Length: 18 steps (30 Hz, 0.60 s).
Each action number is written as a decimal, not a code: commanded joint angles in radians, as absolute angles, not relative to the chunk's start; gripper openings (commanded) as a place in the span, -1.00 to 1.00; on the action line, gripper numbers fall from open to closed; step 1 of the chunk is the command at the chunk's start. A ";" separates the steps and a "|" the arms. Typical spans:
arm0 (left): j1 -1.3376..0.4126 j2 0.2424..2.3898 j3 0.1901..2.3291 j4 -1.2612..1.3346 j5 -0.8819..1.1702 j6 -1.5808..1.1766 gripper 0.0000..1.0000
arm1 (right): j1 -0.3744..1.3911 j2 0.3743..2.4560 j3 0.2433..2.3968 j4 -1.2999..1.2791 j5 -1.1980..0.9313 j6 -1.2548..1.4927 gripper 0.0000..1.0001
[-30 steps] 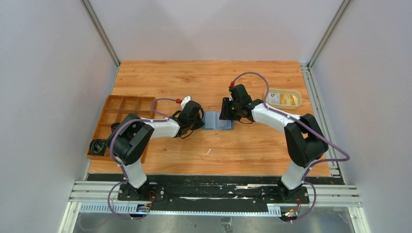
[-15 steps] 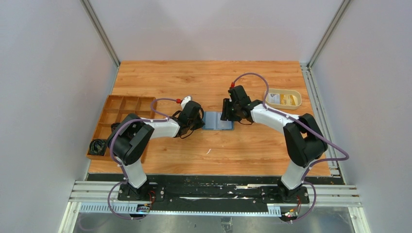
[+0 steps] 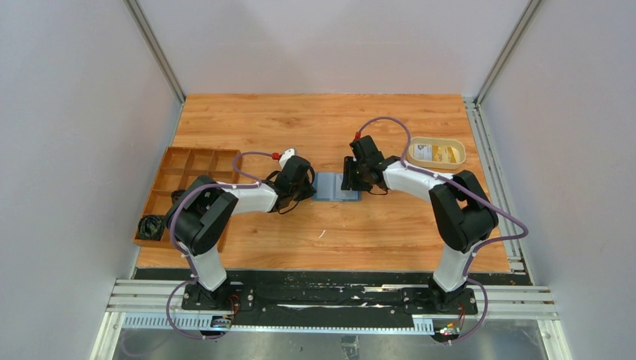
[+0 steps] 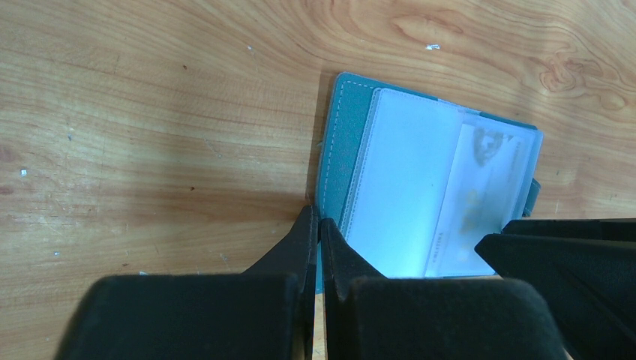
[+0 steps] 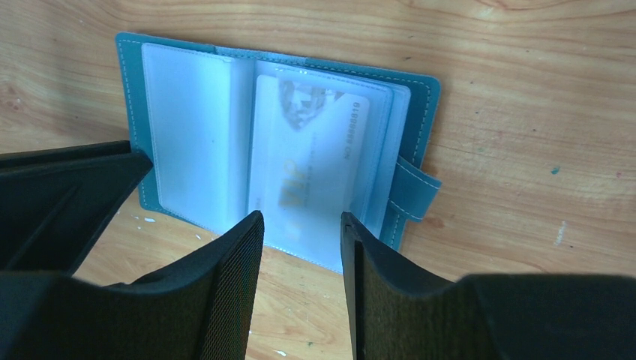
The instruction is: Take the credit cards out of the card holder
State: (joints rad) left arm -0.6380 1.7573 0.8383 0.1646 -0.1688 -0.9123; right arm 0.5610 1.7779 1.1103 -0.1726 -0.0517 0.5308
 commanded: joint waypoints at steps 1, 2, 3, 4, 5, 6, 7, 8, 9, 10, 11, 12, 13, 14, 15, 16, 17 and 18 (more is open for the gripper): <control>-0.652 1.799 0.813 0.092 -0.155 -0.900 -1.00 | 0.574 1.798 1.091 -0.188 -0.003 0.523 -0.08; -0.652 1.798 0.812 0.092 -0.156 -0.901 -1.00 | 0.574 1.800 1.089 -0.189 -0.002 0.524 -0.08; -0.652 1.798 0.811 0.092 -0.156 -0.902 -1.00 | 0.573 1.802 1.088 -0.191 -0.001 0.524 -0.08; -0.653 1.797 0.810 0.092 -0.156 -0.902 -1.00 | 0.574 1.805 1.085 -0.191 -0.001 0.522 -0.08; -0.652 1.799 0.810 0.093 -0.157 -0.902 -1.00 | 0.575 1.805 1.084 -0.193 -0.001 0.520 -0.08; -0.653 1.799 0.810 0.093 -0.158 -0.902 -1.00 | 0.574 1.806 1.082 -0.193 -0.001 0.520 -0.08; -0.652 1.799 0.810 0.092 -0.156 -0.902 -1.00 | 0.574 1.807 1.079 -0.193 -0.001 0.518 -0.08; -0.652 1.799 0.811 0.092 -0.157 -0.901 -1.00 | 0.574 1.807 1.078 -0.193 -0.001 0.517 -0.08; -0.652 1.799 0.810 0.092 -0.157 -0.900 -1.00 | 0.574 1.808 1.075 -0.193 0.000 0.517 -0.08; -0.653 1.800 0.811 0.093 -0.156 -0.900 -1.00 | 0.573 1.809 1.073 -0.193 -0.001 0.516 -0.08; -0.652 1.800 0.811 0.092 -0.156 -0.900 -1.00 | 0.574 1.811 1.071 -0.192 0.000 0.515 -0.08; -0.652 1.799 0.811 0.093 -0.156 -0.900 -1.00 | 0.574 1.811 1.070 -0.192 -0.001 0.516 -0.08; -0.652 1.799 0.811 0.092 -0.156 -0.900 -1.00 | 0.574 1.813 1.067 -0.190 -0.001 0.517 -0.08; -0.652 1.799 0.811 0.093 -0.156 -0.900 -1.00 | 0.575 1.814 1.066 -0.186 -0.005 0.519 -0.08; -0.652 1.799 0.810 0.093 -0.156 -0.900 -1.00 | 0.574 1.815 1.066 -0.181 -0.014 0.522 -0.08; -0.652 1.799 0.810 0.093 -0.155 -0.900 -1.00 | 0.576 1.815 1.066 -0.177 -0.021 0.523 -0.08; -0.652 1.800 0.811 0.092 -0.155 -0.902 -1.00 | 0.577 1.815 1.067 -0.173 -0.028 0.525 -0.08; -0.652 1.800 0.808 0.093 -0.155 -0.902 -1.00 | 0.581 1.815 1.071 -0.165 -0.036 0.525 -0.09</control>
State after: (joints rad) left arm -0.6380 1.7576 0.8383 0.1650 -0.1684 -0.9127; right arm 0.5610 1.7855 1.0954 -0.1623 -0.0341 0.5304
